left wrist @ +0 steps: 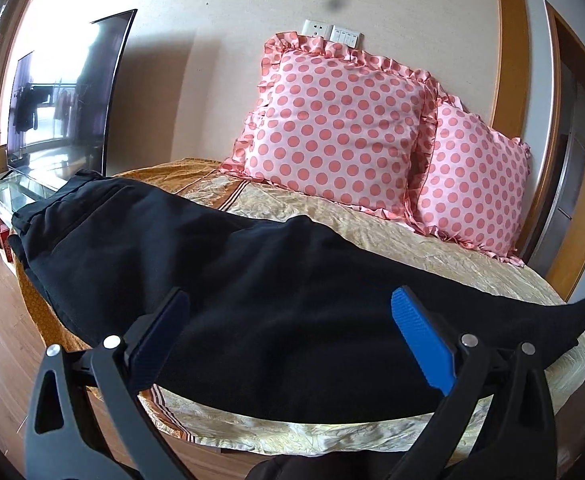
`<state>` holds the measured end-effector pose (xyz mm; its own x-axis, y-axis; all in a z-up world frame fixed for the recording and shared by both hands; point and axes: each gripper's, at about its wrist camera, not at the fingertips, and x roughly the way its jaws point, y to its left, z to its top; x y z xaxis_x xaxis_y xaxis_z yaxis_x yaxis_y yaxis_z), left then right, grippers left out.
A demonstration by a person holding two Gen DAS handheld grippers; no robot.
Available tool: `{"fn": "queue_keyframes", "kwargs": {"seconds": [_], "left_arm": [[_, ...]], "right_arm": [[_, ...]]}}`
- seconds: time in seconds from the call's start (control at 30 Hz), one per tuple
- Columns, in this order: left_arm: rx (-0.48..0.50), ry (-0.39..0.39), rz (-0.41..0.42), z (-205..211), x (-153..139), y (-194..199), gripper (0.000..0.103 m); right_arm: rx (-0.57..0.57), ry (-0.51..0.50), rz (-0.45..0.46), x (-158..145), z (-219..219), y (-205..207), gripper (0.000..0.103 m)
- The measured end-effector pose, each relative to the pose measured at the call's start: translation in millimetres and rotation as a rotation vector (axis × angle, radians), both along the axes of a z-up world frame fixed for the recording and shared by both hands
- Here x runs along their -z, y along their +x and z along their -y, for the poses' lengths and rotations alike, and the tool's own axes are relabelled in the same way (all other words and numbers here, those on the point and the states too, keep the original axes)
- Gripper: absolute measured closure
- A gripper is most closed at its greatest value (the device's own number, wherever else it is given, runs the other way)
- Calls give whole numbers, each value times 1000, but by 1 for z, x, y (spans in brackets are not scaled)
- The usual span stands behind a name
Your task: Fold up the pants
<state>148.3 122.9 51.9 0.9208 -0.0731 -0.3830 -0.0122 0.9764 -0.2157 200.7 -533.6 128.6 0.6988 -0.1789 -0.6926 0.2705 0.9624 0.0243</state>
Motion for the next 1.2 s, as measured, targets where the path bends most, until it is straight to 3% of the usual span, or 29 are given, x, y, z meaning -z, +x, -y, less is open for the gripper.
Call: {"fn": "queue_keyframes", "kwargs": {"seconds": [0.07,0.13,0.23,0.33,0.43,0.5,0.57,0.63,0.7,0.8,1.0,1.13,1.2], "left_arm": [[10,7,2,5,-1,1,2],[20,17,4,10,-1,1,2],[29,37,7,15,-2,-1,2],[21,59,16,16,-2,-1,2],[43,44,2,17,-2,8,2],[63,31,-2,21,-2,11,2],[83,36,-1,29,-2,15,2],[104,47,-1,38,-2,16,2],[117,60,1,45,-3,16,2],[112,81,6,50,-2,14,2],[96,79,-17,46,1,21,2],[122,53,-44,47,6,27,2],[126,59,-50,49,8,28,2]], "right_arm": [[-47,-59,7,-2,-2,18,93],[-54,-139,-65,17,-1,35,93],[1,-44,-224,56,17,39,94],[41,32,-255,66,28,23,92],[52,87,-240,52,37,15,76],[50,79,-157,32,42,19,50],[23,57,-130,27,43,35,36],[-10,48,-137,34,44,58,38],[-23,64,-169,47,46,83,49],[-19,45,-243,67,45,107,49],[-61,25,-302,82,41,117,52],[-94,-45,-314,84,33,117,53],[-146,-13,-313,86,27,118,84]]}}
